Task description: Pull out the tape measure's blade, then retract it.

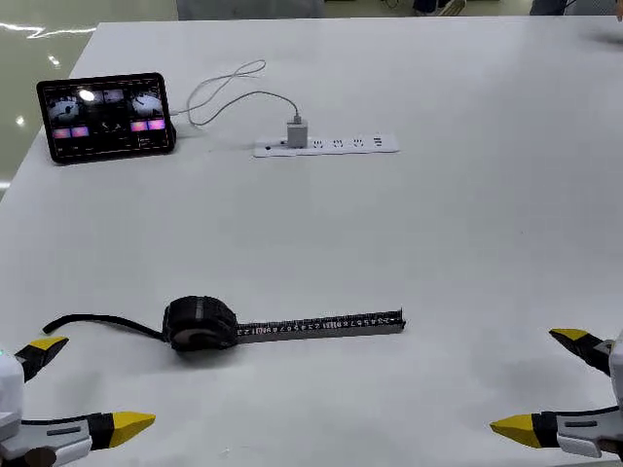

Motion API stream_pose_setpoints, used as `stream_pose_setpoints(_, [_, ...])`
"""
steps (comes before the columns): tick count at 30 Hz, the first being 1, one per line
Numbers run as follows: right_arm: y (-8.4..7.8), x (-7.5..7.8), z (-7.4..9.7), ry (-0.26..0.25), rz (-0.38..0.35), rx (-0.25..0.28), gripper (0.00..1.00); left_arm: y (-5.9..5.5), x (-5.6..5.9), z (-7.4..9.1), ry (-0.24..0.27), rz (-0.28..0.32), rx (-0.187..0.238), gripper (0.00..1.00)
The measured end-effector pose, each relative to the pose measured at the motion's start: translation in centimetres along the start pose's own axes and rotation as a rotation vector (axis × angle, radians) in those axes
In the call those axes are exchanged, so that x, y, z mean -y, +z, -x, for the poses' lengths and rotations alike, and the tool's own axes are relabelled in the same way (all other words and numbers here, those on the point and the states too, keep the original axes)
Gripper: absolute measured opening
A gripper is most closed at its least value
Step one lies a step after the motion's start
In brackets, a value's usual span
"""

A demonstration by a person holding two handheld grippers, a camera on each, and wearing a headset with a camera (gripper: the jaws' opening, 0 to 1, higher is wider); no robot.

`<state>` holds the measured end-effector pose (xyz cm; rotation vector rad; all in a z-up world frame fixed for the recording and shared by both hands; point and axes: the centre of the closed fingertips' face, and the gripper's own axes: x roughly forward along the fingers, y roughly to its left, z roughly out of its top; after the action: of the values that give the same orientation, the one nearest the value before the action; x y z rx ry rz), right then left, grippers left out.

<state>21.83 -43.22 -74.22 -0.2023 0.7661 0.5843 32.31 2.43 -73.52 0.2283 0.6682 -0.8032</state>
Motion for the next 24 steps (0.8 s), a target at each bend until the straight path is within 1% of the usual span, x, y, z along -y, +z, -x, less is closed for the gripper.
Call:
stream_pose_setpoints(3, [0.0, 0.0, 0.1, 0.002, 0.004, -0.004, 0.99, 0.1, -0.2, -0.1, 0.007, -0.007, 0.009, 0.99])
stream_pose_setpoints(5, [-0.2, -0.3, 0.2, 0.018, 0.013, -0.016, 0.99, 0.2, -0.1, -0.1, 0.002, -0.001, 0.008, 0.99])
stream_pose_setpoints(8, [-0.2, -0.5, 0.1, 0.023, 0.034, -0.021, 0.99, 0.3, 0.1, 0.0, -0.003, -0.001, 0.005, 0.99])
stream_pose_setpoints(9, [-0.2, -0.5, 0.1, 0.023, 0.036, -0.024, 0.99, 0.3, -0.1, 0.0, 0.009, -0.004, 0.000, 0.99])
stream_pose_setpoints(10, [-0.2, -0.5, 0.0, 0.022, 0.040, -0.032, 0.99, 0.1, -0.4, -0.1, 0.029, 0.006, -0.019, 0.99])
stream_pose_setpoints(11, [-0.3, -0.5, -0.1, 0.025, 0.044, -0.037, 0.99, 0.2, -0.3, -0.1, 0.022, 0.019, -0.018, 0.99])
stream_pose_setpoints(12, [-0.2, -0.4, -0.2, 0.027, 0.043, -0.043, 0.99, 0.3, -0.2, -0.1, 0.018, 0.037, -0.008, 0.99])
stream_pose_setpoints(13, [-0.2, -0.4, -0.2, 0.029, 0.043, -0.050, 0.99, 0.6, -0.1, -0.1, 0.016, 0.040, 0.004, 0.99])
stream_pose_setpoints(15, [0.2, -0.3, -0.4, 0.037, 0.056, -0.056, 0.99, 0.6, 0.0, -0.3, 0.026, 0.019, -0.009, 0.99])
stream_pose_setpoints(16, [0.3, -0.3, -0.5, 0.038, 0.063, -0.060, 0.99, 0.6, -0.2, -0.4, 0.040, 0.003, -0.010, 0.99])
stream_pose_setpoints(17, [0.5, -0.3, -0.5, 0.042, 0.067, -0.061, 0.99, 0.7, -0.8, -0.4, 0.084, -0.027, -0.012, 0.99])
stream_pose_setpoints(18, [0.7, -0.4, -0.7, 0.054, 0.068, -0.065, 0.99, 0.5, -0.7, -0.6, 0.082, -0.018, -0.022, 0.99])
stream_pose_setpoints(19, [0.8, -0.4, -0.8, 0.054, 0.074, -0.076, 0.99, 0.6, -0.7, -0.8, 0.086, -0.001, -0.019, 0.99])
stream_pose_setpoints(20, [0.8, -0.2, -0.9, 0.051, 0.110, -0.096, 0.99, 1.0, -1.0, -0.9, 0.118, 0.009, -0.007, 0.99])
stream_pose_setpoints(21, [1.0, -0.1, -1.0, 0.054, 0.126, -0.101, 0.99, 1.2, -1.0, -1.0, 0.125, 0.017, 0.005, 0.99])
stream_pose_setpoints(23, [1.6, -0.3, -1.1, 0.069, 0.141, -0.108, 0.99, 1.8, -0.4, -1.3, 0.111, 0.045, 0.029, 0.99])
stream_pose_setpoints(24, [2.1, 0.0, -1.3, 0.065, 0.153, -0.113, 0.99, 1.9, -0.3, -1.6, 0.123, 0.054, 0.023, 0.99])
